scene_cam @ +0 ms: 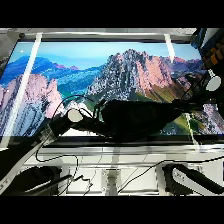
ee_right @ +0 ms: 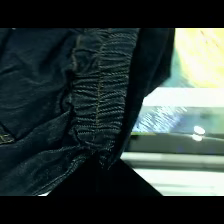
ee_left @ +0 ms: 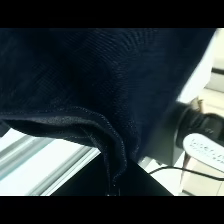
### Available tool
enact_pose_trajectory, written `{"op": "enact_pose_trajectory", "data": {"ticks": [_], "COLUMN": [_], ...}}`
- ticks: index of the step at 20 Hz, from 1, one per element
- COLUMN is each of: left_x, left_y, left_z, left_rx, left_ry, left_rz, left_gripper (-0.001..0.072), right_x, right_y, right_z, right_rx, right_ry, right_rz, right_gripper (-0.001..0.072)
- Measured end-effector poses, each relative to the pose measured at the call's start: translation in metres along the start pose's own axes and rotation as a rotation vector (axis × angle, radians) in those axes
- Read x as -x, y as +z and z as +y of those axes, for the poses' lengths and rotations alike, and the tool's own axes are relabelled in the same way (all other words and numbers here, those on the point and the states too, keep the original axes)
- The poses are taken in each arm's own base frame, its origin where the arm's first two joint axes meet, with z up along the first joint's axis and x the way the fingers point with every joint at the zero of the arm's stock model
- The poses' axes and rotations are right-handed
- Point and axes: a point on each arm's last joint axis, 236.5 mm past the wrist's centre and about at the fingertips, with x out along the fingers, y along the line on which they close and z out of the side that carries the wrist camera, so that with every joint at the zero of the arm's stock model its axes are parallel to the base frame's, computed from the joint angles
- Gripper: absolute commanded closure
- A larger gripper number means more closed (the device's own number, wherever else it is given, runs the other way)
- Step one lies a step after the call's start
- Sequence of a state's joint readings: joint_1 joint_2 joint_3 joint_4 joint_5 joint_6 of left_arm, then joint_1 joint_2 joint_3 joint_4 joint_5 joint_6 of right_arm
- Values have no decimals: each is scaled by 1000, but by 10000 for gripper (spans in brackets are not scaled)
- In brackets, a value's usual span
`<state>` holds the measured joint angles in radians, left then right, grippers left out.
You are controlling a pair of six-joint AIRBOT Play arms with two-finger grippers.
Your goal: Fold the clothes and pants, and hang the long-sleeved shirts on hangers.
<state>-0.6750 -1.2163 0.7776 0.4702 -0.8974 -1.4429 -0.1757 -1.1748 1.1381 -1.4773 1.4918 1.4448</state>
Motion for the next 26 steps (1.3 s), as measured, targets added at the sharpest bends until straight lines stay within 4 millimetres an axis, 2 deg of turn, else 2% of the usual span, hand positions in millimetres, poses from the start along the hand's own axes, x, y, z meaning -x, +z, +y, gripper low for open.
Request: {"op": "enact_pose_trajectory", "data": {"ticks": [1,2,3,4,7,9,11,13,14,15,16,17,18,19,20,21,24,26], "left_x": [-3,-5,-6,-7,-8,-8,-4,5,11,18,25,33,40,48,54,59,70,73], "left_y": [-1,0,1,3,8,10,19,30,38,46,54,62,70,77,83,88,97,100], "left_z": [4,7,9,11,14,16,19,24,27,31,35,39,43,46,51,54,60,63], "left_rx": [13,17,24,26,28,30,41,61,75,88,100,113,127,138,149,159,180,186], "left_ry": [9,15,21,24,33,35,37,38,37,37,36,35,36,35,37,37,37,37], "left_rz": [-6,-18,-28,-40,-69,-79,-104,-135,-158,-181,-206,-231,-253,-277,-296,-311,-344,-351], "left_gripper": [577,338,127,75,75,75,75,75,75,76,76,76,75,75,76,76,76,76], "right_x": [0,0,0,0,0,1,4,10,11,11,8,1,-7,-13,-15,-14,-23,-40], "right_y": [-3,-4,-6,-8,-5,10,32,49,53,52,48,43,40,40,45,52,59,54], "right_z": [-3,-5,-9,-10,-11,-17,-29,-52,-68,-89,-106,-116,-117,-112,-103,-95,-86,-81], "right_rx": [8,15,21,26,54,69,58,3,-40,-95,-151,-207,-250,-290,-311,-316,-227,-143], "right_ry": [-12,-21,-34,-40,-45,-70,-101,-131,-143,-153,-140,-82,10,135,251,350,434,407], "right_rz": [11,19,23,32,21,-40,-138,-222,-243,-249,-247,-235,-224,-227,-244,-270,-290,-249], "right_gripper": [601,369,67,25,32,168,225,277,323,405,437,432,423,326,194,105,87,87]}}
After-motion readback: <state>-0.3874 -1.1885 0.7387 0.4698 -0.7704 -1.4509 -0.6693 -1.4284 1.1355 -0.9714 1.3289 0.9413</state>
